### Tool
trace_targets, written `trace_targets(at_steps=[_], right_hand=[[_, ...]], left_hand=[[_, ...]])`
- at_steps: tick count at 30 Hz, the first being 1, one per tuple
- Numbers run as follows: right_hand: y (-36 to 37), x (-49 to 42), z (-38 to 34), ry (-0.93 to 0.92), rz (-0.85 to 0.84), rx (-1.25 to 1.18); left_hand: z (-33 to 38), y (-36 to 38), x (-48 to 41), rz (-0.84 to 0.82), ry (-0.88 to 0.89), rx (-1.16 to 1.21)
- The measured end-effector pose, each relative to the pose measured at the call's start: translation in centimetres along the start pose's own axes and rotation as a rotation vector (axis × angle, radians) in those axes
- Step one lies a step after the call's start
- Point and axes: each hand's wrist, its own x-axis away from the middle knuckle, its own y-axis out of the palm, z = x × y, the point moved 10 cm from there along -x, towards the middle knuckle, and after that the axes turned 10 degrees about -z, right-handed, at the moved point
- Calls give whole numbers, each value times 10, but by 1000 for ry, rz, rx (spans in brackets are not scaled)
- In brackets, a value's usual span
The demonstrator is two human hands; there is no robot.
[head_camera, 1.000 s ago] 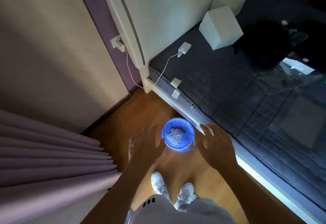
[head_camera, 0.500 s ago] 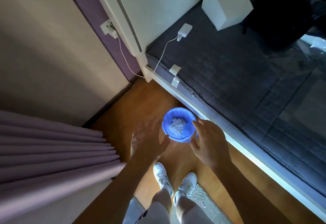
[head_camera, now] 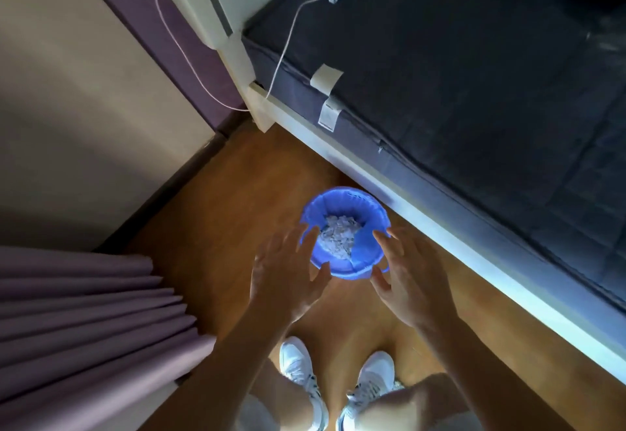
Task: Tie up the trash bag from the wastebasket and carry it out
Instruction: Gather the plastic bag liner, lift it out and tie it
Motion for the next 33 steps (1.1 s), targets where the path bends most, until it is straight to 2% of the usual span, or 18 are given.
trace_targets(at_steps=[6,11,15,18,21,27,29,33], right_hand=[[123,-41,91,114,38,-2],[207,-62,165,237,26,-38],[251,-74,208,397,-7,-305],[286,-83,234,410,-30,-387],[327,-84,258,515,-83,-530],[386,-78,267,828,-78,-1286],[380,-77,260,825,-96,-1353],[329,-79,247,686,1,-1381]], left_hand=[[-33,139,-54,8,46,63],[-26,238,-93,65,222,99],[-8,289,-100,100,331,57],[-8,311,-107,101,343,23],[-5,320,-106,81,375,20],[1,323,-103,92,432,12],[-1,324,-104,88,419,8],[2,324,-104,101,408,11]])
